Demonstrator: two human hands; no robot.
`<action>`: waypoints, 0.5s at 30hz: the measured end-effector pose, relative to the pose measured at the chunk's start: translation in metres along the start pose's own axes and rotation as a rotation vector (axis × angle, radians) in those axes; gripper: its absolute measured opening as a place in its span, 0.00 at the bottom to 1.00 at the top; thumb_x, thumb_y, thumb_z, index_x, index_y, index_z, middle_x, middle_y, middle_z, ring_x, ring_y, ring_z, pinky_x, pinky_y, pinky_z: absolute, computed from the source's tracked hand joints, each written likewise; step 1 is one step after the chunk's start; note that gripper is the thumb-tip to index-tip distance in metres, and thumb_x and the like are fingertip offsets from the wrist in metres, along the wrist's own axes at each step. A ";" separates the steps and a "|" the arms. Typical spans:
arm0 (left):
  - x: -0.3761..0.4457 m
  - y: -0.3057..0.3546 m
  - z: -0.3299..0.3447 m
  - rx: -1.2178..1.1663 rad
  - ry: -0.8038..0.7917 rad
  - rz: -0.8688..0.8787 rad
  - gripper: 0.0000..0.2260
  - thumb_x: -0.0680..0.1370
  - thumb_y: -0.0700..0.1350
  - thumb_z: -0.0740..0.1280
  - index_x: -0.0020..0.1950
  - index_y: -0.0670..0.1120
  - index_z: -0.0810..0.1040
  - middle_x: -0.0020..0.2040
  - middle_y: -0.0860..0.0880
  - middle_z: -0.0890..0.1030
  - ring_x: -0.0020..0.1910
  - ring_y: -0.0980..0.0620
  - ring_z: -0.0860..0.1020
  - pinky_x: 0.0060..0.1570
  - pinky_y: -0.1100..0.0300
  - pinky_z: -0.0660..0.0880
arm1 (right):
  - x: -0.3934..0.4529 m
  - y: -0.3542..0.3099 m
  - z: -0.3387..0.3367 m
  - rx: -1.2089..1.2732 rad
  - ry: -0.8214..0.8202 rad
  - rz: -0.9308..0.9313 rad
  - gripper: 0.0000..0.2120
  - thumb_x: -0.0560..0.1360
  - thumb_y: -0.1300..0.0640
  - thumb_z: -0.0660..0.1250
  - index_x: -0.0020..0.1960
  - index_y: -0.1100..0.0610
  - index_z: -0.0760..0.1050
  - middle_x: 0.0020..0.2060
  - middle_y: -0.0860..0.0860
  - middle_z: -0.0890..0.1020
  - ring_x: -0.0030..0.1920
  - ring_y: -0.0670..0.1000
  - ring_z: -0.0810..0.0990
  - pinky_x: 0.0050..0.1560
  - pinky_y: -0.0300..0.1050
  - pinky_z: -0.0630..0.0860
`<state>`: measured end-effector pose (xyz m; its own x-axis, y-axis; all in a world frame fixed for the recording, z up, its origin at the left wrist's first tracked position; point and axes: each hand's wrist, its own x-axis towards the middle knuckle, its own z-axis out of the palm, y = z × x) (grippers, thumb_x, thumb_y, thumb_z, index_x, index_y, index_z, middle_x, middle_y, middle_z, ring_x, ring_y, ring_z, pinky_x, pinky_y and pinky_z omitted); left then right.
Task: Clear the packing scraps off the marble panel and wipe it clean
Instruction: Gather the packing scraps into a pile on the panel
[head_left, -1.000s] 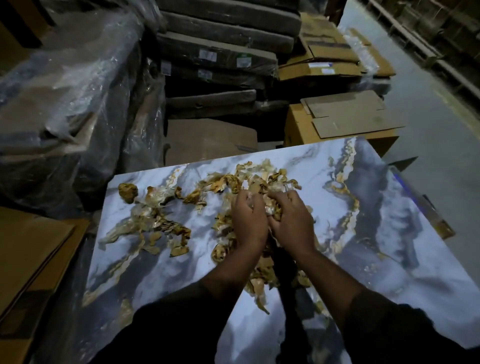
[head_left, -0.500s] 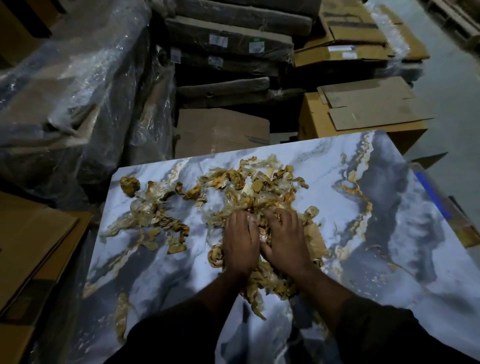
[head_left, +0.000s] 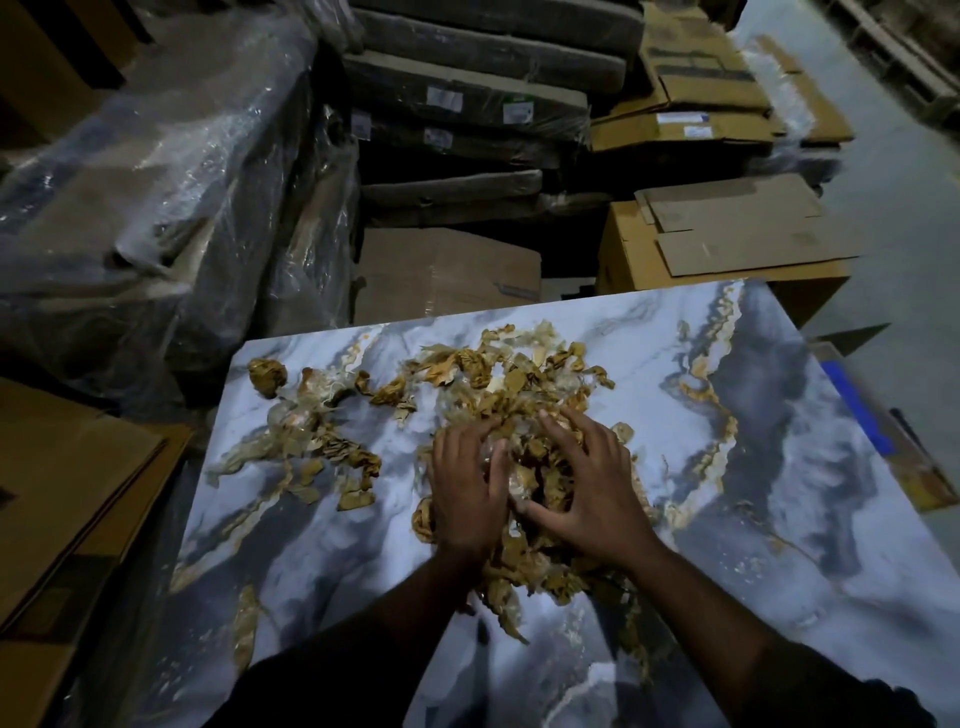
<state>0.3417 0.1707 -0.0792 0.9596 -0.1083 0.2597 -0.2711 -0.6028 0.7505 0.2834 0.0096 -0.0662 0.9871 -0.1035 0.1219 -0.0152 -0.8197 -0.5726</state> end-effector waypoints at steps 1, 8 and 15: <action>-0.001 0.000 -0.002 -0.010 -0.005 0.024 0.12 0.84 0.51 0.60 0.63 0.50 0.78 0.60 0.53 0.78 0.62 0.52 0.73 0.63 0.49 0.69 | -0.002 0.000 -0.001 0.016 0.005 0.002 0.48 0.68 0.30 0.70 0.81 0.37 0.50 0.79 0.47 0.57 0.79 0.52 0.56 0.76 0.62 0.59; -0.017 -0.010 0.004 0.072 -0.155 0.145 0.25 0.86 0.58 0.46 0.76 0.50 0.71 0.76 0.50 0.70 0.79 0.51 0.62 0.77 0.41 0.57 | -0.009 0.003 0.022 -0.010 0.054 0.018 0.37 0.78 0.33 0.56 0.82 0.45 0.51 0.82 0.49 0.53 0.81 0.51 0.50 0.78 0.60 0.52; -0.022 -0.013 0.010 0.161 -0.260 0.147 0.24 0.86 0.57 0.47 0.77 0.49 0.69 0.75 0.50 0.71 0.79 0.53 0.61 0.75 0.40 0.60 | -0.008 -0.002 0.044 -0.190 0.051 0.033 0.29 0.83 0.43 0.50 0.82 0.50 0.56 0.81 0.51 0.58 0.81 0.52 0.54 0.77 0.60 0.56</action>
<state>0.3250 0.1724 -0.1007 0.9040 -0.3884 0.1786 -0.4121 -0.6807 0.6056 0.2823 0.0367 -0.1022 0.9764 -0.1563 0.1490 -0.0820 -0.9067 -0.4137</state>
